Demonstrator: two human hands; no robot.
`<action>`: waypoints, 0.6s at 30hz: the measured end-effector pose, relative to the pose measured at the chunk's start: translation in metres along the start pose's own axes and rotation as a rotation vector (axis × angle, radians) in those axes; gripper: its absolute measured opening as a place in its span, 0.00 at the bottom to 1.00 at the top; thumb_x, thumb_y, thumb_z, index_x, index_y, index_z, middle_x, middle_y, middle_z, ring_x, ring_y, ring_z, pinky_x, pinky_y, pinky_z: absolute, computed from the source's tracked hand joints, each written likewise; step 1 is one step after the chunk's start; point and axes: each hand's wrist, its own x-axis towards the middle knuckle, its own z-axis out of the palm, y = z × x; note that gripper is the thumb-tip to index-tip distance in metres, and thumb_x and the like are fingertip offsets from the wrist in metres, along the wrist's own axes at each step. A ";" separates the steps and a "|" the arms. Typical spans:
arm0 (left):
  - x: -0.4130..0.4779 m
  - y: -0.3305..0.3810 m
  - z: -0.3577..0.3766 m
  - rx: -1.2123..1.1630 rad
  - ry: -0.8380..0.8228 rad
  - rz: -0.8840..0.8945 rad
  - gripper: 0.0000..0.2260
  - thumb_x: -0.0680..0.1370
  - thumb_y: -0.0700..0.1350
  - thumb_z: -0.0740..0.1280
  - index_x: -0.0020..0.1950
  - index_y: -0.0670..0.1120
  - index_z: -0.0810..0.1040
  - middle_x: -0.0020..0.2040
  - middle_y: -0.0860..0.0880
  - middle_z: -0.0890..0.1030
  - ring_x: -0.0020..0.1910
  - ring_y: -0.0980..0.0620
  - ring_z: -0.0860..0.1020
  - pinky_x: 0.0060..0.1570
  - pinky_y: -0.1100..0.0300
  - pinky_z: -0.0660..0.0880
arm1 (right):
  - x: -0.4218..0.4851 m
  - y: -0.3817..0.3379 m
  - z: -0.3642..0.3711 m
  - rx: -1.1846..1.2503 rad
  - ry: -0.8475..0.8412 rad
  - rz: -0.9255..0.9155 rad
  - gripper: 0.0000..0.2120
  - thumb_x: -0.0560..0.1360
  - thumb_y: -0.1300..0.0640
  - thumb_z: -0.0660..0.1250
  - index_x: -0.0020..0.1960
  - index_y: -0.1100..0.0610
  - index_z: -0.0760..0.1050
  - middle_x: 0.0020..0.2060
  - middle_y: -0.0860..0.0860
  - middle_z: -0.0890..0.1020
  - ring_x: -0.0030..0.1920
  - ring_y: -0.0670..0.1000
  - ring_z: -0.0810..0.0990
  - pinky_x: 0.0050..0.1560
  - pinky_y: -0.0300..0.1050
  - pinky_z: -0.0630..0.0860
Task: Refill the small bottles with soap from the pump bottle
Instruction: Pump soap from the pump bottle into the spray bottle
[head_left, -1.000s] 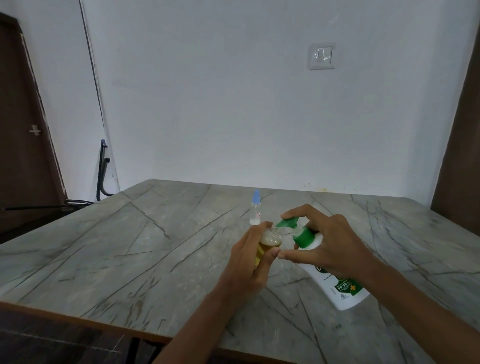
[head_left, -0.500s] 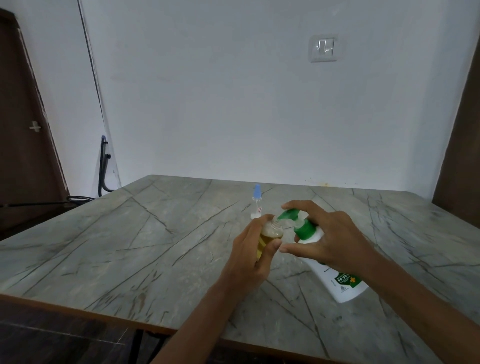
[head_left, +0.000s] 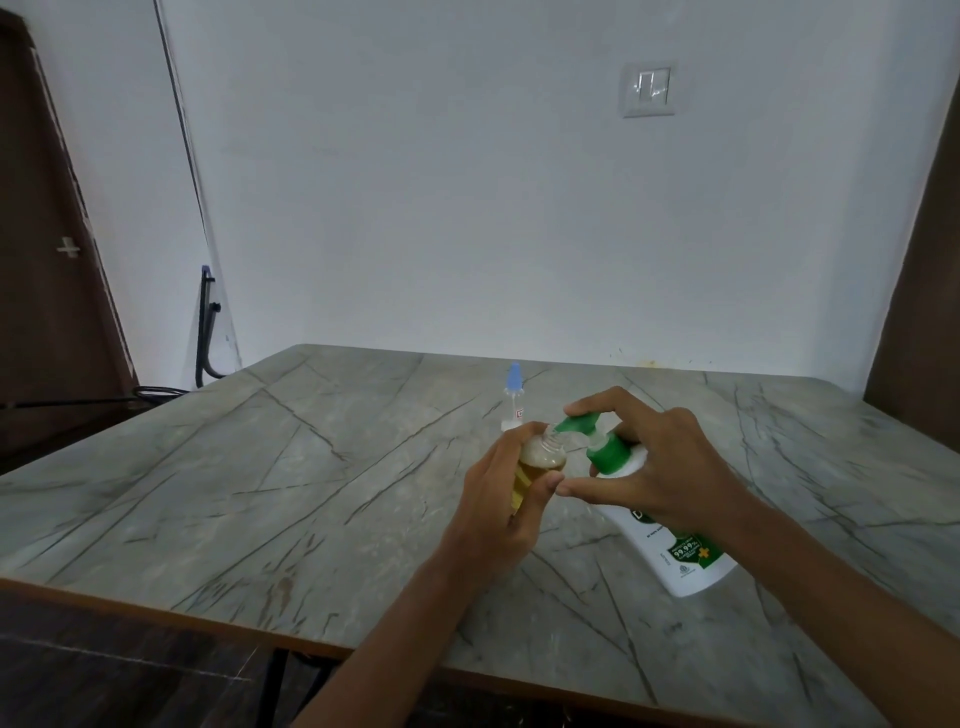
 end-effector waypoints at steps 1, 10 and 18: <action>0.000 0.000 0.000 -0.002 -0.004 -0.001 0.18 0.79 0.48 0.64 0.65 0.39 0.70 0.54 0.49 0.78 0.49 0.60 0.77 0.47 0.70 0.73 | 0.000 0.000 0.000 0.016 0.003 0.001 0.28 0.61 0.31 0.75 0.57 0.35 0.71 0.35 0.49 0.85 0.30 0.49 0.83 0.27 0.45 0.79; 0.000 0.002 0.000 -0.011 -0.025 0.008 0.20 0.79 0.49 0.63 0.65 0.37 0.70 0.54 0.48 0.78 0.51 0.63 0.76 0.49 0.72 0.73 | -0.001 -0.001 0.000 -0.007 -0.001 -0.002 0.25 0.62 0.29 0.72 0.55 0.33 0.69 0.35 0.43 0.84 0.35 0.42 0.82 0.32 0.38 0.78; 0.002 0.004 0.000 -0.011 0.010 -0.003 0.21 0.80 0.52 0.61 0.65 0.38 0.71 0.53 0.52 0.77 0.49 0.64 0.76 0.48 0.73 0.72 | -0.004 0.004 0.001 -0.104 -0.017 -0.024 0.37 0.63 0.25 0.67 0.68 0.34 0.64 0.39 0.40 0.83 0.36 0.42 0.81 0.37 0.35 0.78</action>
